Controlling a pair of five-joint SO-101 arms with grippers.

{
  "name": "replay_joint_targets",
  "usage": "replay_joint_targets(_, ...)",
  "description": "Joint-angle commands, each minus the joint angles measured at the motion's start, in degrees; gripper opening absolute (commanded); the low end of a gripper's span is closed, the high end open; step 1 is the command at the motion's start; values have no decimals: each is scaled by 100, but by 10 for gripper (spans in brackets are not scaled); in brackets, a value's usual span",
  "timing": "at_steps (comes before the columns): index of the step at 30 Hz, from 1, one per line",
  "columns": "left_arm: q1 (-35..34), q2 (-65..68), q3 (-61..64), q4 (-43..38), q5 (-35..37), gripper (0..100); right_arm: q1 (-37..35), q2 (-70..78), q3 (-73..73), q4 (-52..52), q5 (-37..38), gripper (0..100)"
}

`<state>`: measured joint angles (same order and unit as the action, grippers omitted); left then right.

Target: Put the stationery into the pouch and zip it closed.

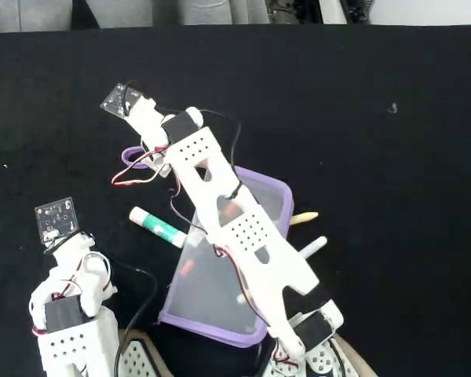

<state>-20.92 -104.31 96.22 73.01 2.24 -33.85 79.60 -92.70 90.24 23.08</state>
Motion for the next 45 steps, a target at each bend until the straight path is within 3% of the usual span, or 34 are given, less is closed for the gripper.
replay_joint_targets(1, -40, -26, 110, 26, -18, 30, -132, -277, -312, -255, 62, 152)
replay_joint_targets(15, -40, -26, 110, 26, -18, 30, -88, -31, -312, -1099, 97, 152)
replay_joint_targets(22, -40, -26, 110, 26, -18, 30, -18, 312, -303, -993, 1125, 152)
replay_joint_targets(33, -40, -26, 110, 26, -18, 30, 44, 303, -233, -914, 1204, 148)
replay_joint_targets(36, -40, -26, 110, 26, -18, 30, 70, 303, -233, -686, 1301, 86)
replay_joint_targets(39, -40, -26, 110, 26, -18, 30, 79, 303, -233, -396, 2004, 8)
replay_joint_targets(45, -40, -26, 110, 26, -18, 30, 105, -84, -321, -114, 2224, 11)
